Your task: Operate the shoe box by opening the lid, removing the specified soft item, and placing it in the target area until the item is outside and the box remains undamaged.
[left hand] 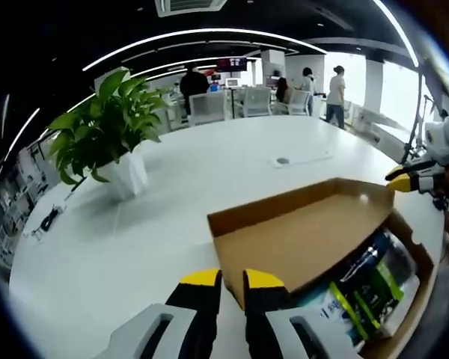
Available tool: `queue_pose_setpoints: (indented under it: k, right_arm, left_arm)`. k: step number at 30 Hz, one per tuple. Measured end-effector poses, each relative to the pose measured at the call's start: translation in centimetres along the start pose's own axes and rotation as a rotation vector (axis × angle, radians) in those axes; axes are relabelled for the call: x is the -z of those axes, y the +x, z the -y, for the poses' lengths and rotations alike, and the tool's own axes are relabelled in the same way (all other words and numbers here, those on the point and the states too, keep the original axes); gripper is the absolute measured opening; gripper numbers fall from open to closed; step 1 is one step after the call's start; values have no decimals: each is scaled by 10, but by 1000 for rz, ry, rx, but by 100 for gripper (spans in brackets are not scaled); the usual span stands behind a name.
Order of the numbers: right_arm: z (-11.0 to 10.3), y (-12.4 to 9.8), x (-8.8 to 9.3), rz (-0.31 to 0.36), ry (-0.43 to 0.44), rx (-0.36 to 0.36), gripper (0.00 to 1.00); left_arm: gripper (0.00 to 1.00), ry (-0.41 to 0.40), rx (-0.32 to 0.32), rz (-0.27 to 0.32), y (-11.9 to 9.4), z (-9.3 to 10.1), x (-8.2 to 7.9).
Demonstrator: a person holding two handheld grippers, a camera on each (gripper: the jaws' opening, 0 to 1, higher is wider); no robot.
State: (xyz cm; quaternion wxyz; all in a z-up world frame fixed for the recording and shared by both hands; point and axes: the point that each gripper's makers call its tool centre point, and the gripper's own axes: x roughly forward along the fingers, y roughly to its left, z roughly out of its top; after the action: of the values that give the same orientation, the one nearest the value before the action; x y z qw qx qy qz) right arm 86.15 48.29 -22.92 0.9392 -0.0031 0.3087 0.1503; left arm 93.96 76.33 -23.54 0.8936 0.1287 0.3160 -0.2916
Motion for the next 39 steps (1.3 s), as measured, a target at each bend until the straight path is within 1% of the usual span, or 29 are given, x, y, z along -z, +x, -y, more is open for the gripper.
queue_pose_setpoints:
  k: [1, 2, 3, 6, 9, 11, 12, 15, 19, 20, 23, 27, 31, 32, 34, 36, 39]
  right_arm:
    - [-1, -1, 0, 0, 1, -6, 18]
    - [-3, -3, 0, 0, 1, -10, 19]
    - [-6, -9, 0, 2, -5, -13, 20]
    - [-8, -12, 1, 1, -16, -19, 22]
    - [-16, -21, 4, -5, -21, -32, 24]
    - [-20, -25, 5, -10, -33, -40, 24]
    - [-22, -27, 6, -13, -39, -44, 25]
    - [-25, -32, 8, -18, -53, -52, 27]
    - [-31, -38, 14, -29, -71, -68, 30]
    - [-33, -40, 15, -32, -78, -69, 30]
    - [-36, -43, 17, -37, -87, -73, 31]
    - [-41, -47, 20, -43, -95, -81, 33]
    - [-45, -51, 23, -45, -101, -85, 34]
    - [-46, -52, 24, -45, -102, -86, 35]
    - [-48, -55, 26, -45, -103, -91, 36]
    - [-50, -57, 27, -44, -109, -94, 38]
    - [-52, -60, 29, -40, -117, -96, 40]
  left_arm:
    - [14, -4, 1, 0, -2, 2, -1]
    - [16, -5, 3, -3, 0, 0, 0]
    - [17, -5, 5, -4, -1, 1, 0]
    - [20, 9, 3, -3, -9, 7, -2]
    - [20, 12, 15, 0, -12, 11, -1]
    - [20, 13, 22, 2, -15, 15, -1]
    - [20, 19, 30, 2, -18, 21, -1]
    - [22, 29, 50, -3, -22, 31, 1]
    - [24, 51, 83, -24, -28, 49, 9]
    - [24, 59, 96, -29, -31, 62, 11]
    - [26, 63, 121, -42, -32, 71, 16]
    - [27, 47, 171, -67, -30, 83, 28]
    - [28, 36, 199, -89, -32, 96, 37]
    - [28, 23, 216, -97, -37, 105, 39]
    - [28, 7, 237, -108, -38, 112, 45]
    - [28, 4, 247, -120, -37, 118, 50]
    - [28, -7, 261, -130, -34, 123, 57]
